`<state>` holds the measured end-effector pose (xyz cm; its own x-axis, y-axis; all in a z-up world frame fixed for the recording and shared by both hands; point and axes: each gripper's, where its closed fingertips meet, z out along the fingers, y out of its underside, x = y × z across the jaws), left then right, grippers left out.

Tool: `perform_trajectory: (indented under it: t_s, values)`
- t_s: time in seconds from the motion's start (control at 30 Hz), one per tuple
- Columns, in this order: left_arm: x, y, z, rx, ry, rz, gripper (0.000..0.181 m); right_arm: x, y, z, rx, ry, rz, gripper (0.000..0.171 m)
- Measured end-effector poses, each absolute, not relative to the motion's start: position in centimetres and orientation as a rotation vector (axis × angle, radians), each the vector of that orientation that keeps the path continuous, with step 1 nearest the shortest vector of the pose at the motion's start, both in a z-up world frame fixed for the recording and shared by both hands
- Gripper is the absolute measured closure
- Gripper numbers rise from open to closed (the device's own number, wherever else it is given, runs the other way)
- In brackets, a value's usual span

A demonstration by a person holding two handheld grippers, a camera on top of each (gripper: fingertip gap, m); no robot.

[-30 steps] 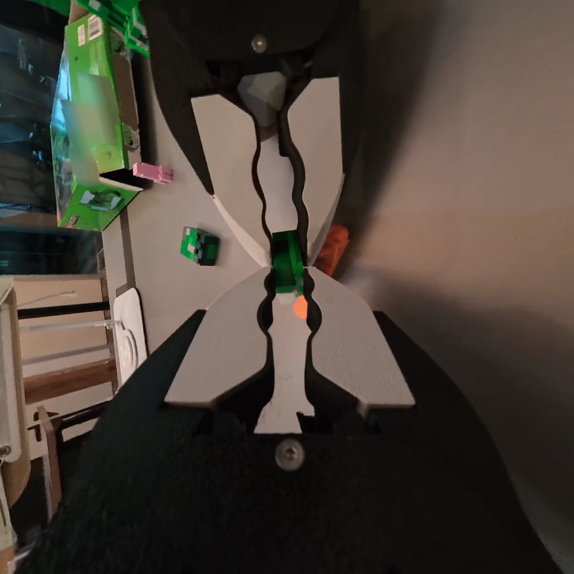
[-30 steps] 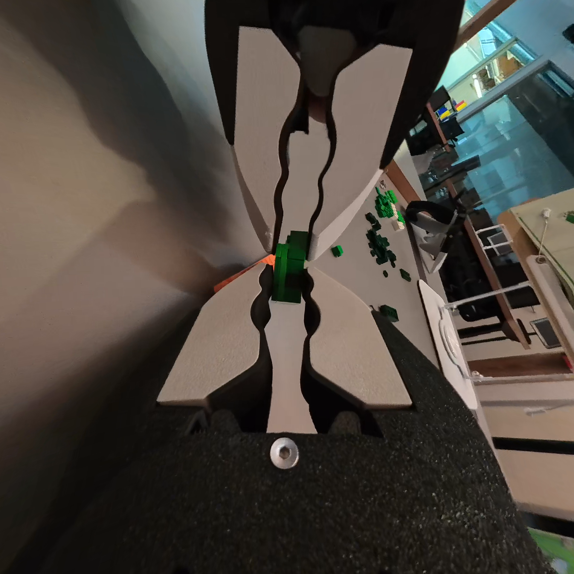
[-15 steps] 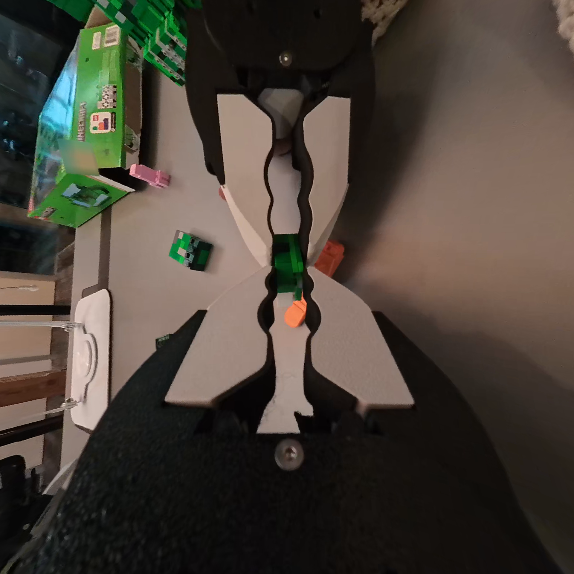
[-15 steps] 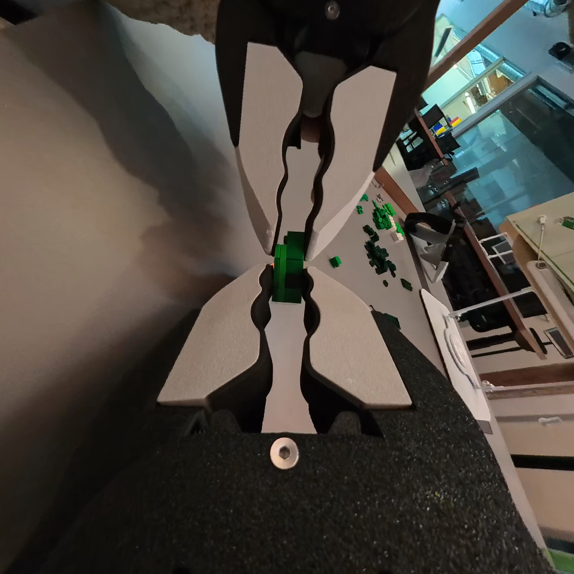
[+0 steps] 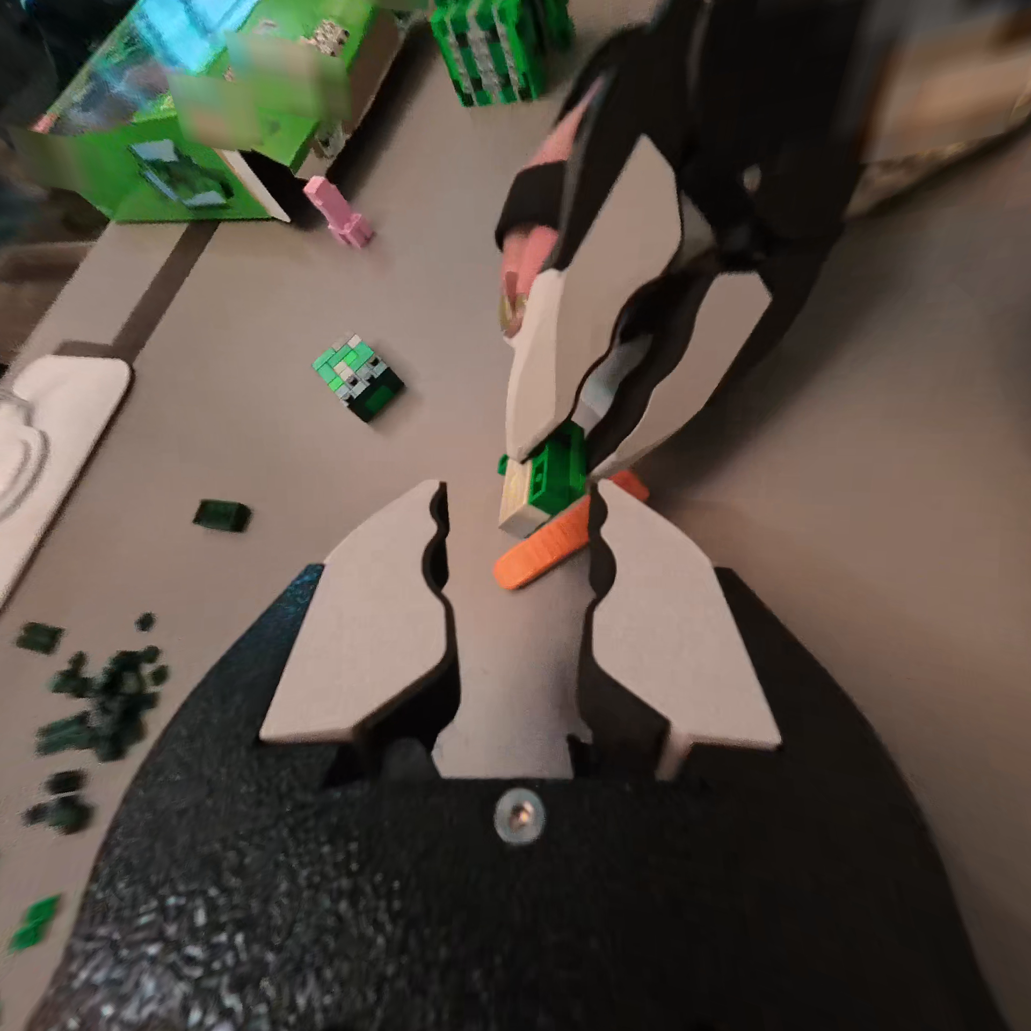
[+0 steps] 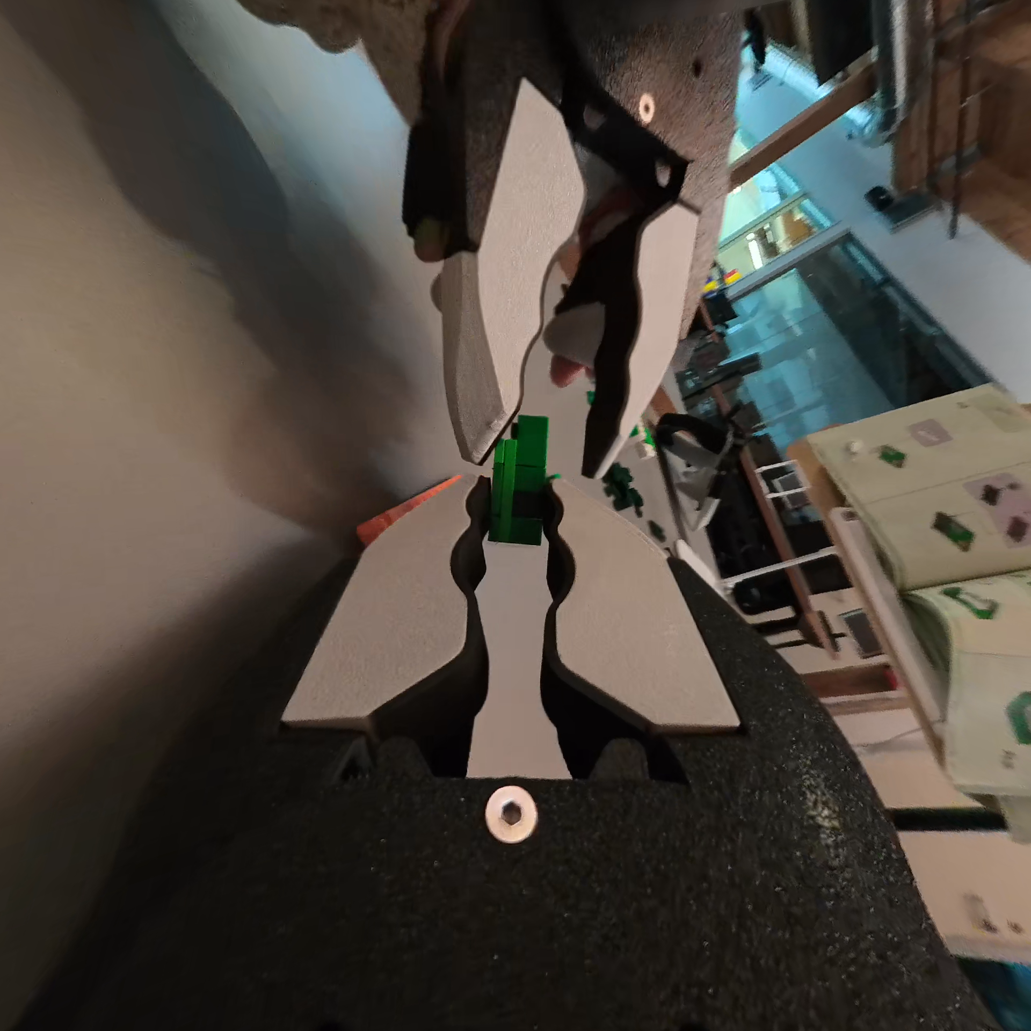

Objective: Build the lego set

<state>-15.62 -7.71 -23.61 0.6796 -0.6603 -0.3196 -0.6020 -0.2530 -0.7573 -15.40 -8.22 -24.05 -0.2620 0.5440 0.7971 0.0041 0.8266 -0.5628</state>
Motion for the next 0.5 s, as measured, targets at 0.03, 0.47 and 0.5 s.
perform_trajectory:
  t_s: [0.03,0.47,0.5]
  values:
    - [-15.4,-7.7,-23.4,-1.948,0.922,-0.144,0.132,-15.4,-8.1,-23.7,-0.401,-1.75,0.52,0.154]
    - [-14.7,-7.3,-22.2,-1.924,0.735,-0.326,0.149,-15.3,-7.4,-21.7,-0.299,-1.59,0.379,0.154]
    - [-14.7,-7.4,-22.2,-1.919,0.738,-0.324,0.149,-15.3,-7.4,-21.7,-0.299,-1.591,0.383,0.154]
